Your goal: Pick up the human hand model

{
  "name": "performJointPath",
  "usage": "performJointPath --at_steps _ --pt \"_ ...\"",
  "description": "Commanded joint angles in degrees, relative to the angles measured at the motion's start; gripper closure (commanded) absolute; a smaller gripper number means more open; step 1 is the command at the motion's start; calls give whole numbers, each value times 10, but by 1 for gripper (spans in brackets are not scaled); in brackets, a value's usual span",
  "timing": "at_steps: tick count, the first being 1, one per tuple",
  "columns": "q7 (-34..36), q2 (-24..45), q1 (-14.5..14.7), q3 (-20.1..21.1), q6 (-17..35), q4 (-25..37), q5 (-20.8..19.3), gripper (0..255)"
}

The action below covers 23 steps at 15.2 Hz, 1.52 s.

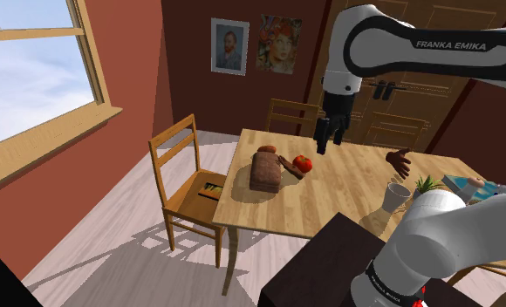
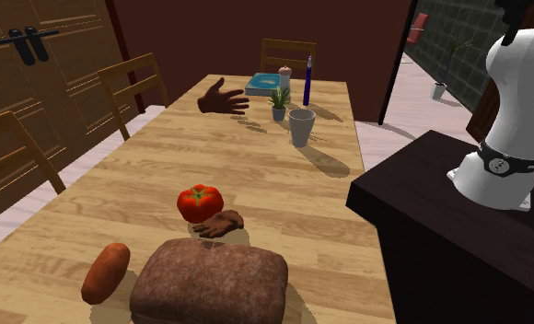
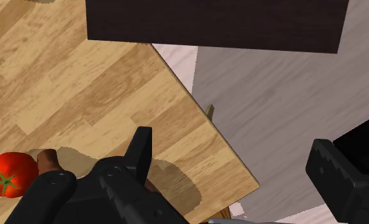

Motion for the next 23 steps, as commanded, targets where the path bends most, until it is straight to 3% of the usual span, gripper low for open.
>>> performJointPath --at_steps 1,12,18,23 --pt "0 0 0 0 0 0 0 0" --pt "-139 25 -21 -70 265 -164 -131 0" --pt "-198 114 -46 -117 443 -201 -210 0" --pt "-233 228 -68 -152 599 -194 -276 0"
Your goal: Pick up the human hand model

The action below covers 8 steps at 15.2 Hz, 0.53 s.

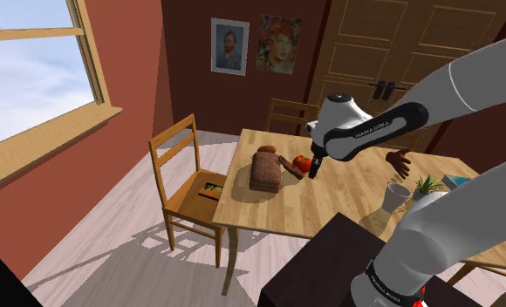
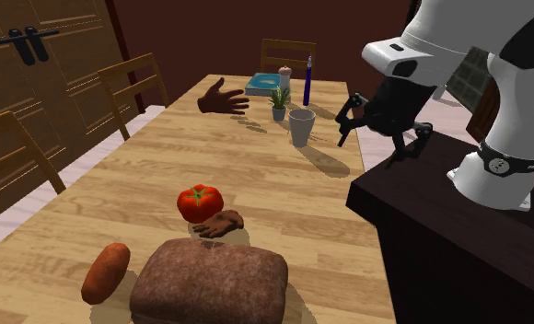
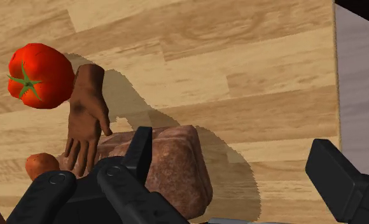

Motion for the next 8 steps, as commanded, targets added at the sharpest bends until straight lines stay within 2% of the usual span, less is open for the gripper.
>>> performJointPath --at_steps 1,8 --pt "-14 47 -9 -13 62 9 -26 0" --pt "-32 239 -40 -41 253 85 -113 0"
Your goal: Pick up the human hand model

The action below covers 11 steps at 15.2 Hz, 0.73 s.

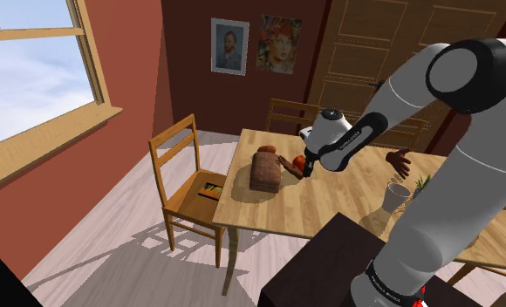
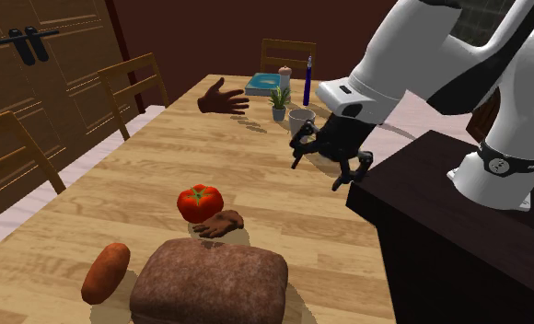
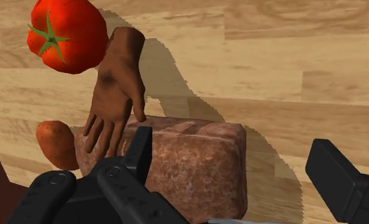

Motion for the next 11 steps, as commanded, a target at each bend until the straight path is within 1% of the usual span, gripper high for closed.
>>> performJointPath --at_steps 1,4,6,8,11 --pt "2 54 -7 -8 51 28 -28 0" --pt "7 135 -12 -20 113 81 -65 0" --pt "8 186 -12 -29 150 121 -81 0" --pt "4 237 -13 -35 183 163 -90 0" --pt "-11 307 -22 -34 223 230 -92 0"
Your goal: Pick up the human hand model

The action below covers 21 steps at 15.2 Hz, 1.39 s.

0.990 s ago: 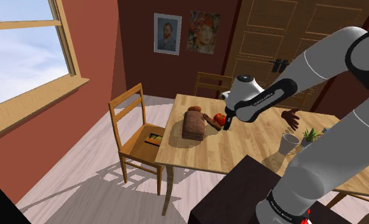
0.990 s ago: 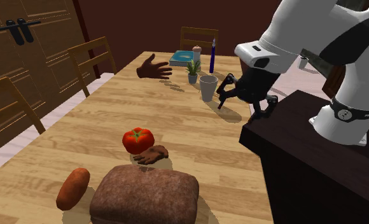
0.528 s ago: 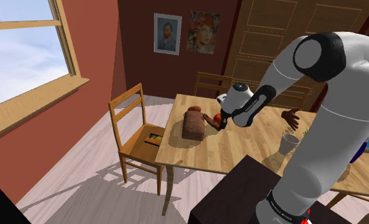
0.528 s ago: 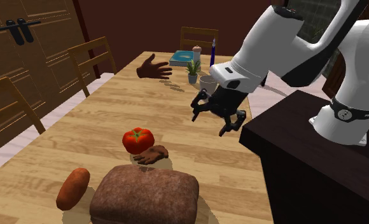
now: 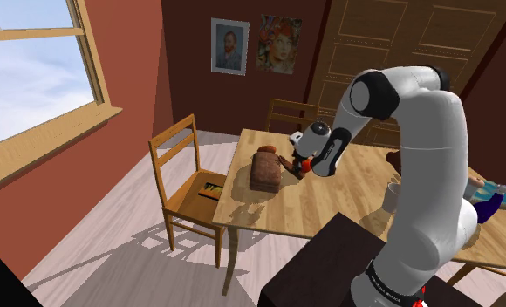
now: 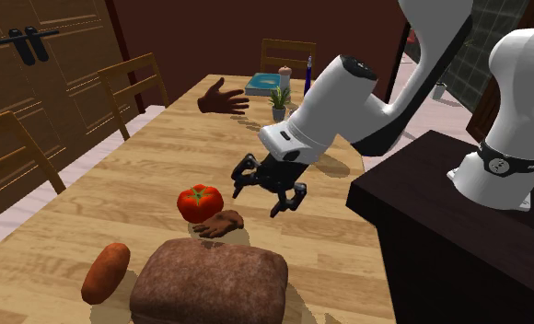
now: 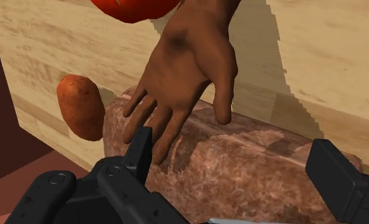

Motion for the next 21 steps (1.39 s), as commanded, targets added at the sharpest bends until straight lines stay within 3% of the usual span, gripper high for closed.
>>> performJointPath --at_steps 1,11,12,21 --pt "-9 48 -6 2 24 48 -1 0" --pt "-2 130 37 -43 81 77 30 0" --pt "-2 130 37 -43 80 77 30 255" --pt "-2 130 37 -43 81 77 30 255"
